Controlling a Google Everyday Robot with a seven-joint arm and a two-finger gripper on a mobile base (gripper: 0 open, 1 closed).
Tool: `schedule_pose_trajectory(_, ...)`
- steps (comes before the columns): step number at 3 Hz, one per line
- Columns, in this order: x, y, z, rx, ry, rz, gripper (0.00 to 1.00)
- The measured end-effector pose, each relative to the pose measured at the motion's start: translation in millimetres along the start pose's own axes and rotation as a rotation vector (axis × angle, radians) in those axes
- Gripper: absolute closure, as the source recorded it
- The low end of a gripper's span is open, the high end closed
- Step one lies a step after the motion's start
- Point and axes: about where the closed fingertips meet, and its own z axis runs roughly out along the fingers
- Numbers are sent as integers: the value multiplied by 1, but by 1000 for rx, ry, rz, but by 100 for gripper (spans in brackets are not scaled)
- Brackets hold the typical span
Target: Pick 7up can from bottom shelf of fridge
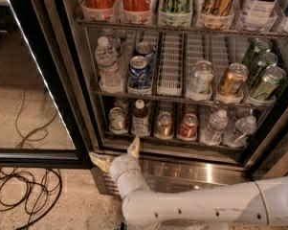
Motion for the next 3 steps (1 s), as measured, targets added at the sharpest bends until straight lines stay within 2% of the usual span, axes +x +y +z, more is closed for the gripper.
schedule_pose_trajectory(1,-8,-7,14,21,-50,-19,0)
schedule_pose_trajectory(2,-12,-11,25,50,-77,-20,5)
schedule_pose_trajectory(3,-13,-15,32,103,-100,-10,8)
